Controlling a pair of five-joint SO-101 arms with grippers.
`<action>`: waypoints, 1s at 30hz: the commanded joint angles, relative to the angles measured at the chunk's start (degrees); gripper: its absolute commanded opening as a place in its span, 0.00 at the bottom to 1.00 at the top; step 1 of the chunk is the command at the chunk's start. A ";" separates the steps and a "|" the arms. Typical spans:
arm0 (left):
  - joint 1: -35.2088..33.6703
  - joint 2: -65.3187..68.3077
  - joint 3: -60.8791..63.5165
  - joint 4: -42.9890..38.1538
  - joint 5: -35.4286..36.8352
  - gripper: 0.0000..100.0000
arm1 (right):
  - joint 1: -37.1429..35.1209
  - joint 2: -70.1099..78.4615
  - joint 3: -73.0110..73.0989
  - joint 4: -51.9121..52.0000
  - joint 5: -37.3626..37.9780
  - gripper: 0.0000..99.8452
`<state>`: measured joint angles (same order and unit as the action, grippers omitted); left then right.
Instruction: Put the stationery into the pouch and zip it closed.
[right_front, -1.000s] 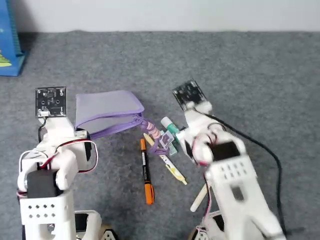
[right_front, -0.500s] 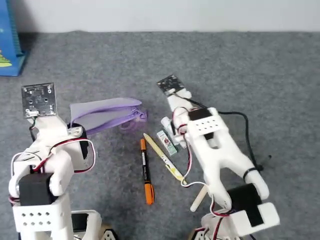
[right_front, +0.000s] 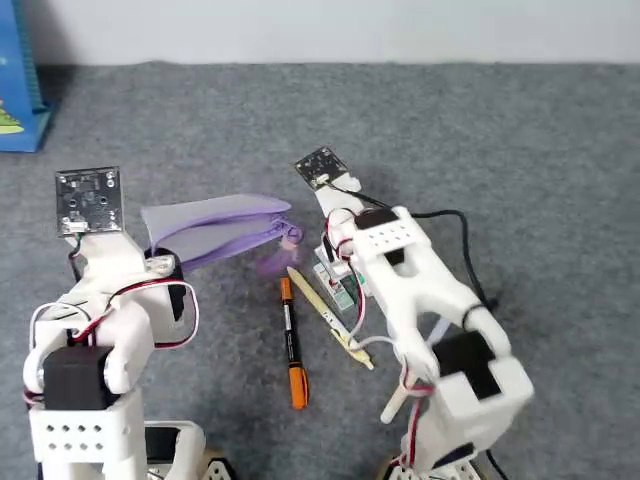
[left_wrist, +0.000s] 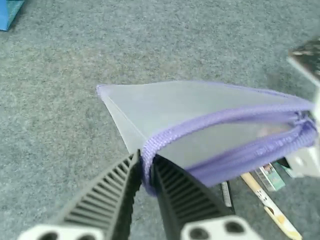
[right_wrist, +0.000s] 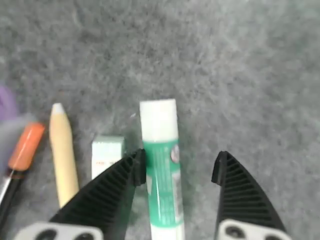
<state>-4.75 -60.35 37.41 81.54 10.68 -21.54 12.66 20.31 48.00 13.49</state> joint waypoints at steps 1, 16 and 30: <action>0.53 0.26 -0.57 -0.18 0.62 0.01 | -0.48 3.30 -8.18 4.88 0.00 0.20; 0.44 0.26 -0.31 0.09 0.62 0.01 | 3.38 -0.57 -15.65 25.54 4.66 0.01; 0.44 0.26 1.10 -0.18 0.62 0.01 | 5.32 -31.69 -3.34 37.49 4.22 0.01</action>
<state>-4.57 -60.35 39.16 81.54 10.68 -16.53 -10.90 16.44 83.52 17.54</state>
